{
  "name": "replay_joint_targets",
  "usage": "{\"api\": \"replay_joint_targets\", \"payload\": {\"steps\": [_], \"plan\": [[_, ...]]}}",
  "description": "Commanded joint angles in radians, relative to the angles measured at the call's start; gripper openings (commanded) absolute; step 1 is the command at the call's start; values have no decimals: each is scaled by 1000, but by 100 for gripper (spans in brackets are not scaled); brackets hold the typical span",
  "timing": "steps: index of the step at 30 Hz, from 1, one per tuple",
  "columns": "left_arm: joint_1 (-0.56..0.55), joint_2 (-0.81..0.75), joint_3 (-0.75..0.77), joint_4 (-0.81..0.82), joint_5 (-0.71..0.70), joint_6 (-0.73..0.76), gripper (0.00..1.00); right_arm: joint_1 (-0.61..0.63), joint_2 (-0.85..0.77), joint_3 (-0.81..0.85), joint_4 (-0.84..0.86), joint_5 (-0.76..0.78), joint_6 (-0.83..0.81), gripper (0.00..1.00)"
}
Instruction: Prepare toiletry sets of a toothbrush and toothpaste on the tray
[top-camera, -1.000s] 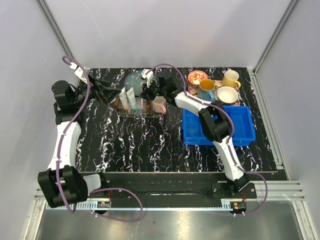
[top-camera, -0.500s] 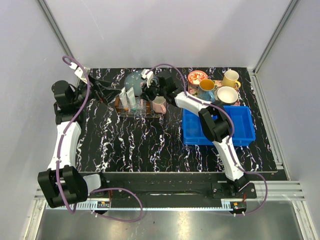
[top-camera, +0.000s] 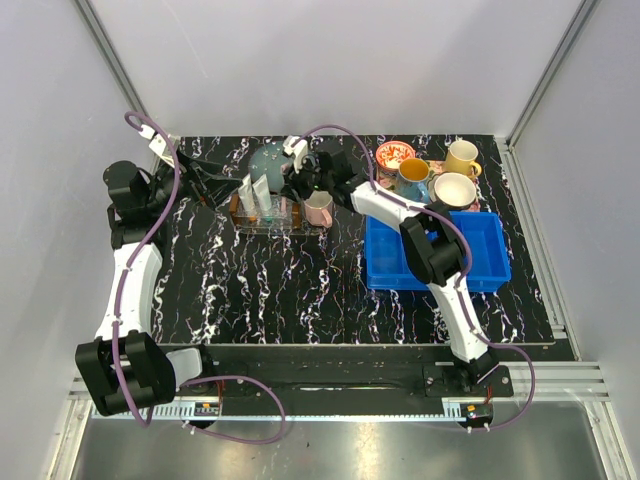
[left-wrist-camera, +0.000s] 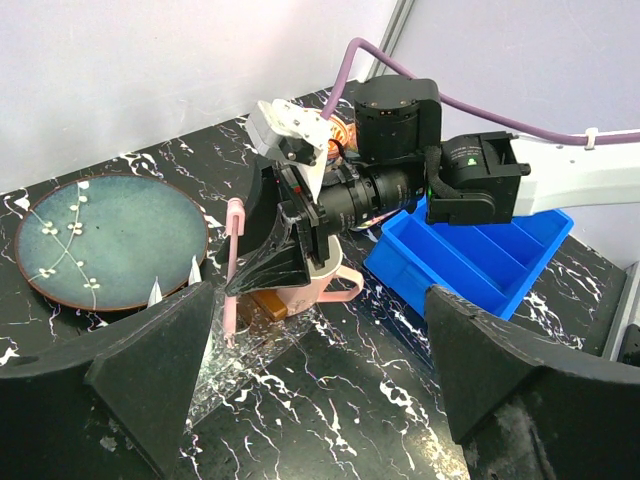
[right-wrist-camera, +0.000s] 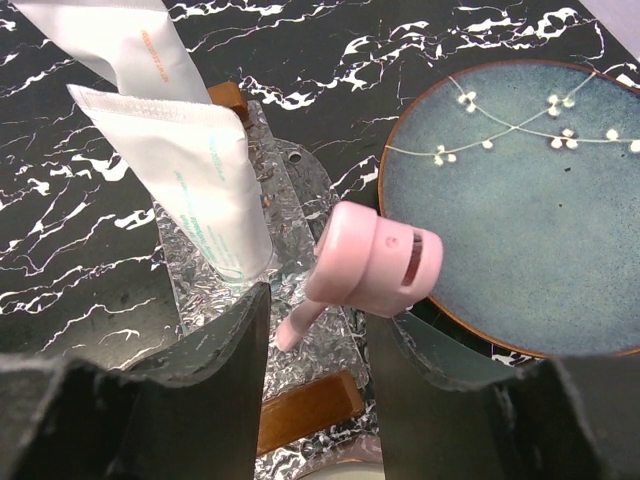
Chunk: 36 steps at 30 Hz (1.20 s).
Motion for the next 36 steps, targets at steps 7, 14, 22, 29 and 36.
{"api": "replay_joint_targets", "payload": {"steps": [7,14,22,29,36], "plan": [[7,-13,1,52,36,-10,90,3,-135,-42,6,17,-15,49],[7,-23,2,52,40,-14,90,3,-188,-112,8,29,-40,49],[7,-36,4,47,45,-15,90,5,-269,-206,8,45,-57,49],[7,-43,5,37,40,-11,91,3,-521,-339,-116,94,-57,50],[7,-49,56,-109,-73,63,98,-42,-741,-383,-365,371,-8,74]]}}
